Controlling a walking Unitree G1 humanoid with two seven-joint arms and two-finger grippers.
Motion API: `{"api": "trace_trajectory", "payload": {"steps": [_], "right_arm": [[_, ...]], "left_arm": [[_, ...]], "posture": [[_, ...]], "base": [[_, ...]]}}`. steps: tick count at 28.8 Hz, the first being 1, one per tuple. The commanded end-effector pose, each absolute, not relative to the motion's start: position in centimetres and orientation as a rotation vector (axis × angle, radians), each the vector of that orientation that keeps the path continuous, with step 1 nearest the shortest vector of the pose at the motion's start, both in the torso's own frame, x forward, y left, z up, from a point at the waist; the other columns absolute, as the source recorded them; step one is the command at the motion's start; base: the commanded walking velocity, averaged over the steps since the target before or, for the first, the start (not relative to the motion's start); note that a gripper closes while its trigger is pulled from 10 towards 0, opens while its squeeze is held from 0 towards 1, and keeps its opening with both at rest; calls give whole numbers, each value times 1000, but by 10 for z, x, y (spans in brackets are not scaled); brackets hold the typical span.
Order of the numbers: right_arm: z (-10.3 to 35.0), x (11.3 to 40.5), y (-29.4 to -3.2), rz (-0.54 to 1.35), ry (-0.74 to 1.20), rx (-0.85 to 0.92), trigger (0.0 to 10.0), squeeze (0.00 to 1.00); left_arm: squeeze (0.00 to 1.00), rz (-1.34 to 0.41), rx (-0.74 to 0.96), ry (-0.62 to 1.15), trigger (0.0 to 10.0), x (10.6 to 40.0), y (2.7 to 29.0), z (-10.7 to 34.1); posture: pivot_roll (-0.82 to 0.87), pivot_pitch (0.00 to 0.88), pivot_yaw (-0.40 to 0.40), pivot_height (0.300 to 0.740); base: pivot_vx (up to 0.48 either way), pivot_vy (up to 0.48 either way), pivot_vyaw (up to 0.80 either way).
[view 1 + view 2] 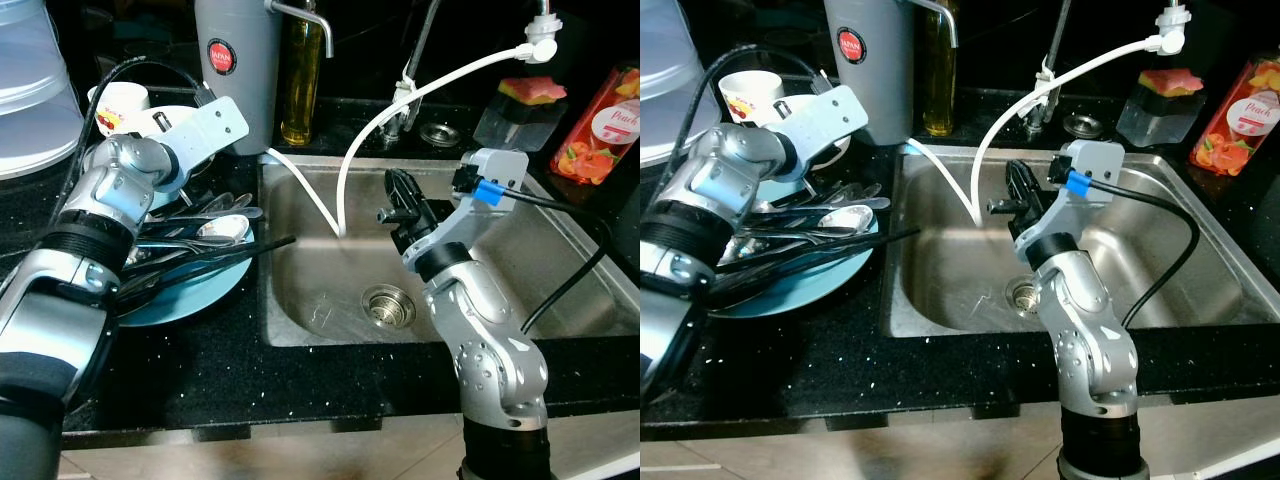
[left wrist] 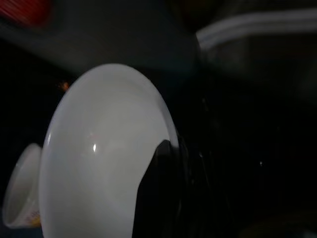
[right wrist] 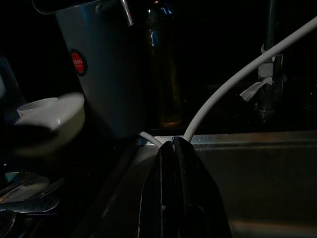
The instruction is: Kitchen organization
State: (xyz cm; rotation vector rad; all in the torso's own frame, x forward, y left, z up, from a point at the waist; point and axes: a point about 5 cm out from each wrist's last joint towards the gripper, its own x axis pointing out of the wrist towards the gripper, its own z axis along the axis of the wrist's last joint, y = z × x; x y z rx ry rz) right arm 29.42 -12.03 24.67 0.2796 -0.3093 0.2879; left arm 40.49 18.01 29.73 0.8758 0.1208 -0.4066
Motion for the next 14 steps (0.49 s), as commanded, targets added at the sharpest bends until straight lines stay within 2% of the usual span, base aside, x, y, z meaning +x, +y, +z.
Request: {"api": "trace_trajectory", "payload": {"steps": [1, 6, 8, 13, 14], "right_arm": [[247, 293, -123, 277, -308, 289, 10000, 0], [247, 293, -124, 276, -309, 289, 10000, 0], [247, 294, -125, 273, -310, 289, 10000, 0], [248, 294, -125, 273, -311, 289, 10000, 0], [248, 294, -125, 272, -312, 289, 10000, 0]], "left_arm": [[0, -430, 813, -14, 10000, 400, 159, 322], [0, -494, 728, -129, 10000, 388, 137, 337], [0, -607, 675, -196, 10000, 374, 120, 342], [0, -693, 681, -316, 10000, 360, 105, 350], [0, -752, 672, -351, 10000, 351, 100, 352]], "posture": [[233, 40, -81, 740], [231, 40, -80, 740], [229, 41, -81, 740], [228, 38, -82, 740], [227, 38, -82, 740]], "base": [[0, 0, 0], [0, 0, 0], [0, 0, 0], [0, 0, 0], [0, 0, 0]]}}
